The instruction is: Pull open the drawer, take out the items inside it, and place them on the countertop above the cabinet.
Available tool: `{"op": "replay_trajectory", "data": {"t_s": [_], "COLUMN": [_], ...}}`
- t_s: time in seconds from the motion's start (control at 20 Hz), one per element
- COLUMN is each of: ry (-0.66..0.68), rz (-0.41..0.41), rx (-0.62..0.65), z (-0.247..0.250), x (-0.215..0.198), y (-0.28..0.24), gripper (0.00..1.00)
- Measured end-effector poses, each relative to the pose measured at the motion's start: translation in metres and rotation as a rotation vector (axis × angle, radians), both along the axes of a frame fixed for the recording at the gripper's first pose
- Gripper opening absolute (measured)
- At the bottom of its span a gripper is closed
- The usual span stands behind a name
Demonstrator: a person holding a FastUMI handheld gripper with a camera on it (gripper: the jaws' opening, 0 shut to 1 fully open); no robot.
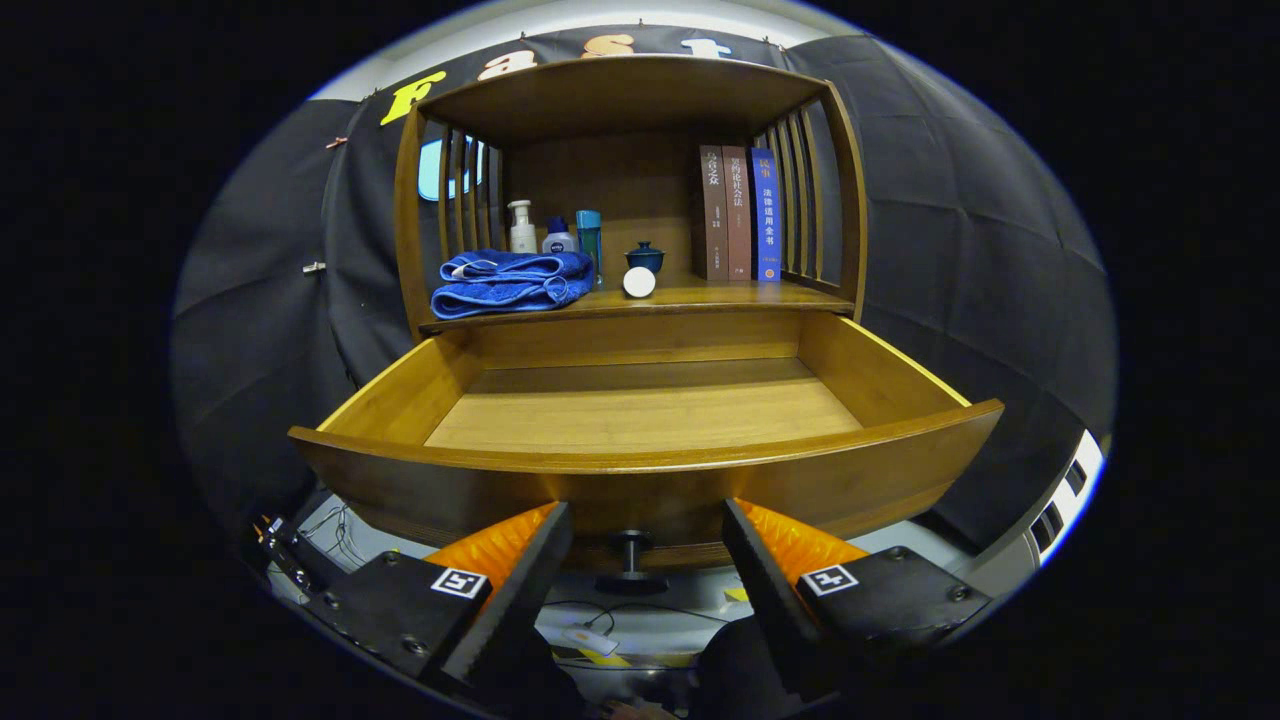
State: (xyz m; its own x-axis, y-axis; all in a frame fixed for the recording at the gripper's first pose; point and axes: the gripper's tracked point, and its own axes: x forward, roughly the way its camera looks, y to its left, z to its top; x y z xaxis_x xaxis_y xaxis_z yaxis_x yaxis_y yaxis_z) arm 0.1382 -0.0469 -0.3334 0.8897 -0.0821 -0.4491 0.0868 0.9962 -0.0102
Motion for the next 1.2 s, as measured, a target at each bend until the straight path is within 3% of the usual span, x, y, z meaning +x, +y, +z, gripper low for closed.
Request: {"op": "replay_trajectory", "data": {"t_s": [0.6,1.2], "ry": [-0.040,0.001], "rz": [0.008,-0.004], "rx": [0.031,0.039], "z": [0.006,-0.017], "x": [0.056,0.120], "y": [0.000,-0.007], "gripper": [0.99,0.99]}}
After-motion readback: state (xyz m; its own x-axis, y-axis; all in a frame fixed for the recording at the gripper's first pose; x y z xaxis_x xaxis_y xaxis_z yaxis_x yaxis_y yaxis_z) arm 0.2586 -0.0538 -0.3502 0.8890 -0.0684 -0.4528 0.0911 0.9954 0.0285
